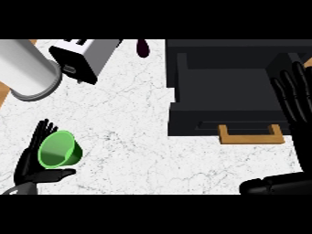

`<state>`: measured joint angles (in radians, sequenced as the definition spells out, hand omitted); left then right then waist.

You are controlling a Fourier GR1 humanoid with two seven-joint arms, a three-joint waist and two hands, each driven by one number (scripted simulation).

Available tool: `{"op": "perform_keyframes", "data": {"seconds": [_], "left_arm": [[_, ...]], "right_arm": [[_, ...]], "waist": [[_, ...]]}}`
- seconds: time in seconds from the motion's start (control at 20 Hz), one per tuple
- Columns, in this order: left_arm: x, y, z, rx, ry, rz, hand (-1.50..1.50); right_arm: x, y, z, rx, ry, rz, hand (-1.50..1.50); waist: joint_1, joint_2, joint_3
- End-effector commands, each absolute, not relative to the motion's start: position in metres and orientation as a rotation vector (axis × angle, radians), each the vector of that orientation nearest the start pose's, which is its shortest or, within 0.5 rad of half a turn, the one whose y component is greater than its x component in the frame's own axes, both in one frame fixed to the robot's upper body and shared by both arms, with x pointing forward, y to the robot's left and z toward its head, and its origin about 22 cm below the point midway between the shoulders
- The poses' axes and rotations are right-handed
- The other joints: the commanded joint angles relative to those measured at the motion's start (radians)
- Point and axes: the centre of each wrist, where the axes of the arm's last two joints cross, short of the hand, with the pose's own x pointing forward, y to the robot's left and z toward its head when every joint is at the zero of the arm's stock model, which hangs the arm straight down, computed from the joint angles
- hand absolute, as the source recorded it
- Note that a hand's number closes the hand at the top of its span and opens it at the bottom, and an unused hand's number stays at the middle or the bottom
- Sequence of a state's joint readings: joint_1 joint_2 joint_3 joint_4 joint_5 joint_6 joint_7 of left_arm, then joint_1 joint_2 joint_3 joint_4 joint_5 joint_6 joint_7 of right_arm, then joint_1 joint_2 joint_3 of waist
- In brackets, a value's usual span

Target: Pick up the cup, place it into the drawer and close the drawer

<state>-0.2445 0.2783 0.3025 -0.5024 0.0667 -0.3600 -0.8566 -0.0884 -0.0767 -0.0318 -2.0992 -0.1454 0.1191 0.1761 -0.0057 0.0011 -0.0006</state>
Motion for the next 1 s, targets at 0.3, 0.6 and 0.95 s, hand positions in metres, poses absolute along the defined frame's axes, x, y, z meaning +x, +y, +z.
{"op": "perform_keyframes", "data": {"seconds": [0.3,0.6,0.95], "left_arm": [[0.219,0.356,-0.15,-0.209,-1.702,0.196,-1.5],[0.223,0.336,-0.155,-0.346,-1.722,0.228,-1.5],[0.238,0.354,-0.137,-0.364,-1.809,0.202,1.5]], "right_arm": [[0.226,-0.247,0.15,0.156,-1.993,0.137,-1.5],[0.214,-0.226,0.134,0.174,-2.0,0.124,-1.5],[0.233,-0.24,0.143,0.162,-1.994,0.121,-1.5]], "waist": [[0.001,0.001,-0.001],[-0.002,0.001,-0.001],[0.001,0.002,-0.001]]}}
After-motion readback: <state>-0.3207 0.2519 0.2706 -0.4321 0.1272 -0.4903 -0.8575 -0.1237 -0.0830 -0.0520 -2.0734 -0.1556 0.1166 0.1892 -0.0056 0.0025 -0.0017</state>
